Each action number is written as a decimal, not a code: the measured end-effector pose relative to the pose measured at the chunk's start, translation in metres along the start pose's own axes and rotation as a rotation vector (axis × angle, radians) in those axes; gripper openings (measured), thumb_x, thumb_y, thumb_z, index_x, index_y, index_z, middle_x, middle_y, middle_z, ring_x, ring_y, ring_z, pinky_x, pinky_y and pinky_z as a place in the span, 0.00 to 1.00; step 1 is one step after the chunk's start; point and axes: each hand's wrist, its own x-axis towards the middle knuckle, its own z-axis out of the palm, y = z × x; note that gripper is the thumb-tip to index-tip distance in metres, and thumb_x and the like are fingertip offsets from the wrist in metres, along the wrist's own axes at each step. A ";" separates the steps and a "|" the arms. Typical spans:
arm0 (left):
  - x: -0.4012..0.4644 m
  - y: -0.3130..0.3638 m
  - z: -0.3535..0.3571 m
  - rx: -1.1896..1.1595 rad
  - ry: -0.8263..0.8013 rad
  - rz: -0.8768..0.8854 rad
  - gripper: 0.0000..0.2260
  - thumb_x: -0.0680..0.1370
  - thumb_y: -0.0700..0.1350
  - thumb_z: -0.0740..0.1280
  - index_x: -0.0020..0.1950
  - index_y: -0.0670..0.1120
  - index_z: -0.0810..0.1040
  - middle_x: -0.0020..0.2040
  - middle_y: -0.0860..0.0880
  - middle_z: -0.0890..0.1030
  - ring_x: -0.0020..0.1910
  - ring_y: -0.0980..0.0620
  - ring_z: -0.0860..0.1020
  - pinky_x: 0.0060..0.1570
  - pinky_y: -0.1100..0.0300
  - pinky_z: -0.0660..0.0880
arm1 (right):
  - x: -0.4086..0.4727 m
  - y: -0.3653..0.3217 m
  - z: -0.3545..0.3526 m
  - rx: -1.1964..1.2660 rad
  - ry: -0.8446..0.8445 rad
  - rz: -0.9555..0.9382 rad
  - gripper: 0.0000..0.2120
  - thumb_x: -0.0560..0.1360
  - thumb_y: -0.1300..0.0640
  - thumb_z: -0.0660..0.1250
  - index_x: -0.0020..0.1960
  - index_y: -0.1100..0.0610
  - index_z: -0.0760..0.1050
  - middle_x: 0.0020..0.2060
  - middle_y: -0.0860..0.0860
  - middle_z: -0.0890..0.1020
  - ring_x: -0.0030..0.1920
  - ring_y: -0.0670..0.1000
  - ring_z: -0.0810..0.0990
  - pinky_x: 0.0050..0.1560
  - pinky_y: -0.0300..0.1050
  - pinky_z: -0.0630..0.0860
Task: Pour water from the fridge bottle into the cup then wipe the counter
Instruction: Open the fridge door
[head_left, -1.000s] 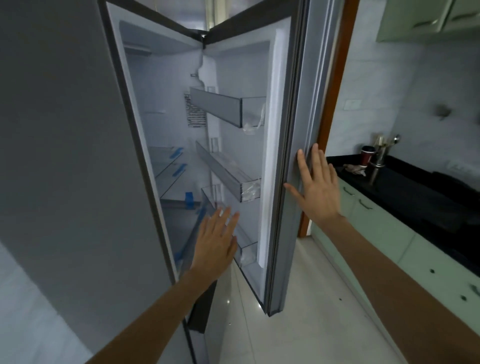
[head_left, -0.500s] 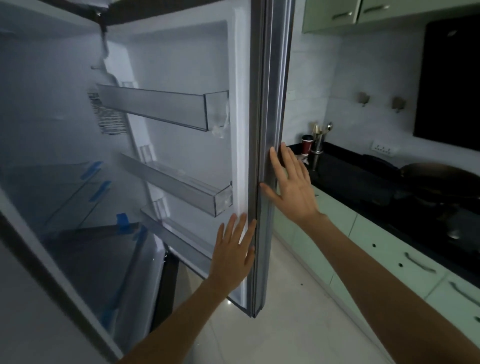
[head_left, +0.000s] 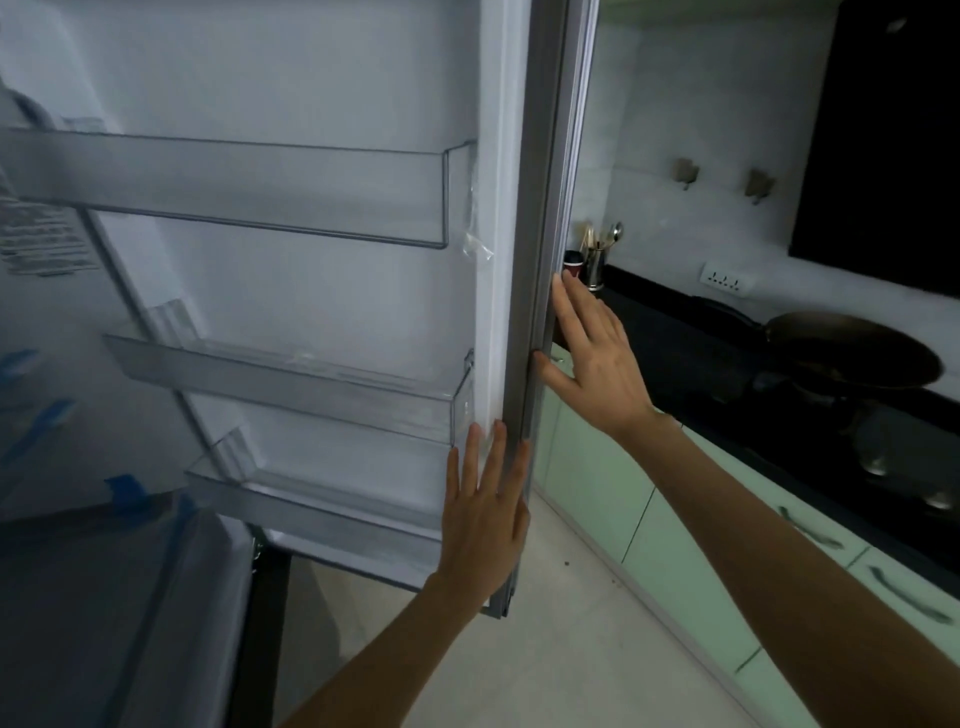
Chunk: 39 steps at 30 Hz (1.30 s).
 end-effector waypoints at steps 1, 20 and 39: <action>0.007 0.001 0.005 0.000 0.006 0.000 0.34 0.75 0.48 0.69 0.78 0.47 0.59 0.78 0.41 0.57 0.77 0.37 0.53 0.72 0.39 0.54 | 0.005 0.008 0.003 0.009 -0.001 -0.008 0.35 0.79 0.45 0.57 0.79 0.56 0.46 0.77 0.56 0.56 0.77 0.53 0.53 0.75 0.58 0.55; 0.144 0.016 0.094 0.210 0.023 -0.312 0.30 0.77 0.46 0.63 0.78 0.48 0.57 0.79 0.44 0.55 0.78 0.38 0.51 0.74 0.38 0.51 | 0.117 0.141 0.102 0.232 -0.005 -0.234 0.35 0.78 0.44 0.56 0.78 0.56 0.47 0.77 0.57 0.57 0.77 0.56 0.54 0.71 0.65 0.60; 0.104 0.002 0.049 0.256 -0.078 -0.458 0.23 0.83 0.53 0.44 0.73 0.46 0.66 0.73 0.41 0.69 0.73 0.38 0.66 0.68 0.36 0.64 | 0.053 0.146 0.129 0.357 -0.060 -0.239 0.18 0.82 0.52 0.57 0.66 0.60 0.72 0.65 0.60 0.73 0.66 0.58 0.71 0.65 0.54 0.71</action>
